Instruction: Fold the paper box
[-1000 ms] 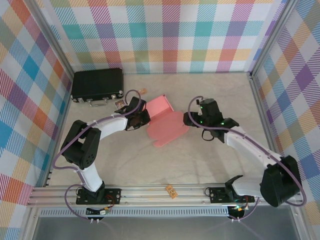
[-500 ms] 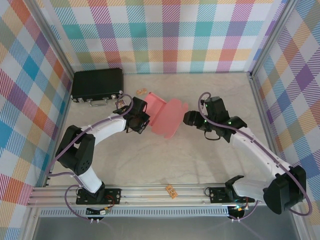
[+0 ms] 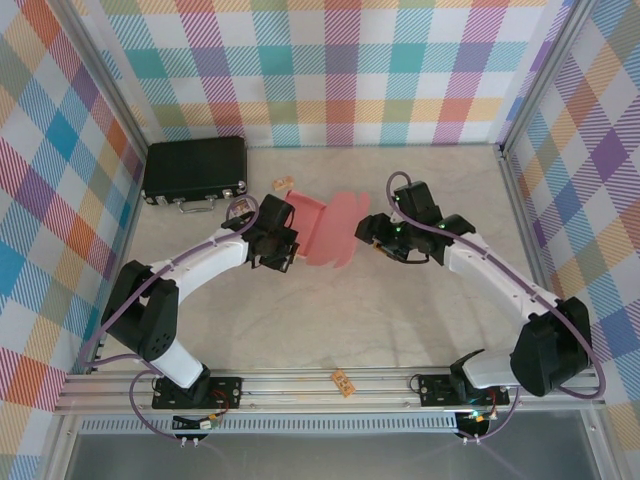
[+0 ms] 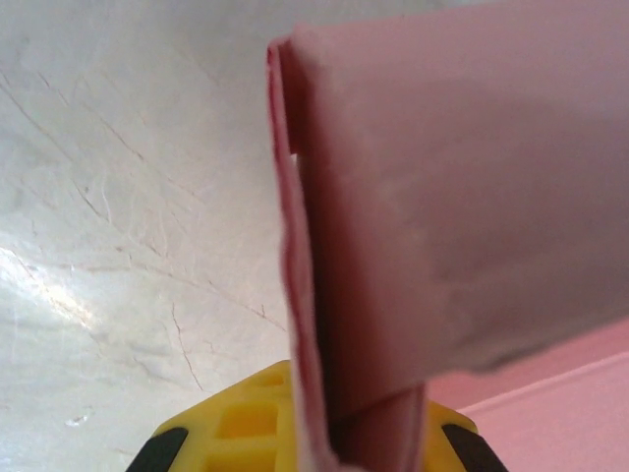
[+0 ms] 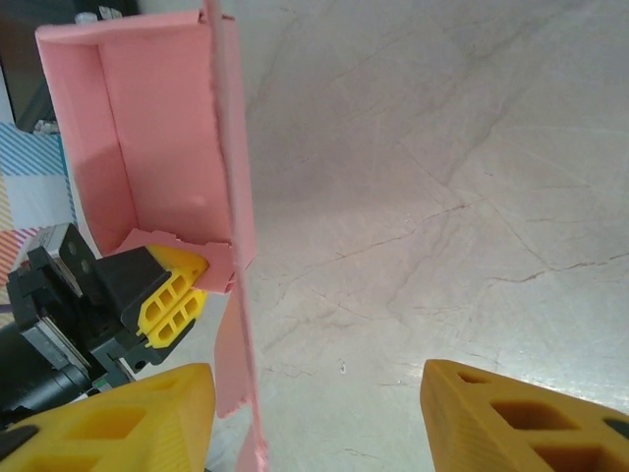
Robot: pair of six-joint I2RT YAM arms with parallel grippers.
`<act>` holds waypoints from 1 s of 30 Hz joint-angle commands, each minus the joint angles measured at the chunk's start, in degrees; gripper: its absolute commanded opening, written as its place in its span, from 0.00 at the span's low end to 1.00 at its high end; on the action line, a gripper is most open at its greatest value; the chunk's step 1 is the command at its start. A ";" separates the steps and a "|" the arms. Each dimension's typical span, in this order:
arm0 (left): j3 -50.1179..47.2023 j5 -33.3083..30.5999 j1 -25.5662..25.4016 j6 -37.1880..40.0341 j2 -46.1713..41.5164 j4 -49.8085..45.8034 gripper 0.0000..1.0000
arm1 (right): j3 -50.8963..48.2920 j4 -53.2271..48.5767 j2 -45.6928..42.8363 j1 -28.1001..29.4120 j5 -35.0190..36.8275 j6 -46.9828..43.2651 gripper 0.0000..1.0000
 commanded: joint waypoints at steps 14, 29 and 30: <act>-4.83 6.41 -2.01 -7.74 3.14 3.99 0.00 | 3.43 -2.32 4.35 1.52 0.02 0.44 0.20; -8.06 9.47 -2.99 -11.39 5.26 9.53 0.00 | 4.83 -4.90 6.55 2.14 1.56 -0.55 0.09; -8.14 9.51 -3.02 -11.40 5.41 9.79 0.00 | 4.98 -5.12 6.75 2.14 1.74 -0.63 0.08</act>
